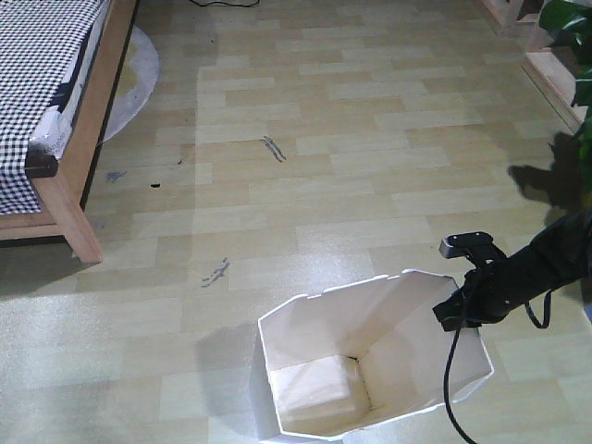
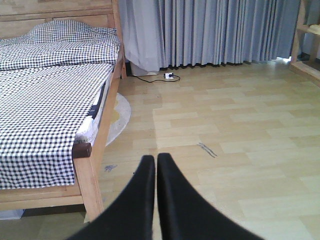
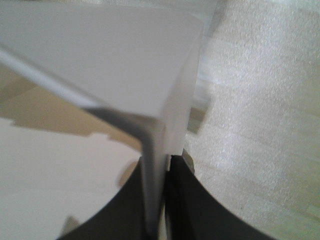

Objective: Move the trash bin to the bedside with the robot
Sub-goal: 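Turn the base away from the desk, holding the bin with the right gripper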

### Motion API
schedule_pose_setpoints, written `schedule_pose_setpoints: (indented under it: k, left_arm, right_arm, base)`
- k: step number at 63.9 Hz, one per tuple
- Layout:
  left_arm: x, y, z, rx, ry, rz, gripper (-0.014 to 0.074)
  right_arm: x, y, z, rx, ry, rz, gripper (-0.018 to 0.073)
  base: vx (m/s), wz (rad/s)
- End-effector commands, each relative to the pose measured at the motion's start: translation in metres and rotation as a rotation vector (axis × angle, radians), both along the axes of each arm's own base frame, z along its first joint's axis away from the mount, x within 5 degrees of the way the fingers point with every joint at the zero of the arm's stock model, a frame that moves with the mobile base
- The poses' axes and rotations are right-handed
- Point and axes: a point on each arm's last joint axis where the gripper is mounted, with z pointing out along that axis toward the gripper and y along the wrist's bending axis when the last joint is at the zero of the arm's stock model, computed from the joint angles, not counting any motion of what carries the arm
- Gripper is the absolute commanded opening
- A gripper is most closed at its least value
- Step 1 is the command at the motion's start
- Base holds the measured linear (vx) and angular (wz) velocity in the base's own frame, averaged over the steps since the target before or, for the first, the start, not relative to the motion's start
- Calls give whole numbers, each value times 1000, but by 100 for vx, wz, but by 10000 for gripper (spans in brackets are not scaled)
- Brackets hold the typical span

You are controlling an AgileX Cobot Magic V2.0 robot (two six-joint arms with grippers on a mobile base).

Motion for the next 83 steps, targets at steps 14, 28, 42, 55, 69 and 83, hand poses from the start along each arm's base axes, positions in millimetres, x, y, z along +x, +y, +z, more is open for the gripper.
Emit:
schedule_pose_setpoints:
  k: [14, 28, 42, 55, 69, 83]
  left_arm:
    - [0, 0, 1, 0, -67, 0, -6]
    - [0, 0, 1, 0, -67, 0, -6]
    - [0, 0, 1, 0, -67, 0, -6]
    - [0, 0, 1, 0, -67, 0, -6]
    - [0, 0, 1, 0, -67, 0, -6]
    - [0, 0, 1, 0, -67, 0, -6]
  right_arm:
    - [6, 9, 29, 124, -11, -26, -5]
    - [6, 9, 29, 124, -11, -26, -5]
    - [6, 9, 29, 124, -11, -26, -5]
    - [6, 9, 29, 124, -11, -26, -5]
    - [6, 9, 29, 124, -11, -26, -5]
    - [6, 9, 29, 124, -11, -26, -5]
  base:
    - [28, 6]
    - [26, 5]
    - [27, 7]
    - [29, 11]
    - [29, 11]
    - [27, 11]
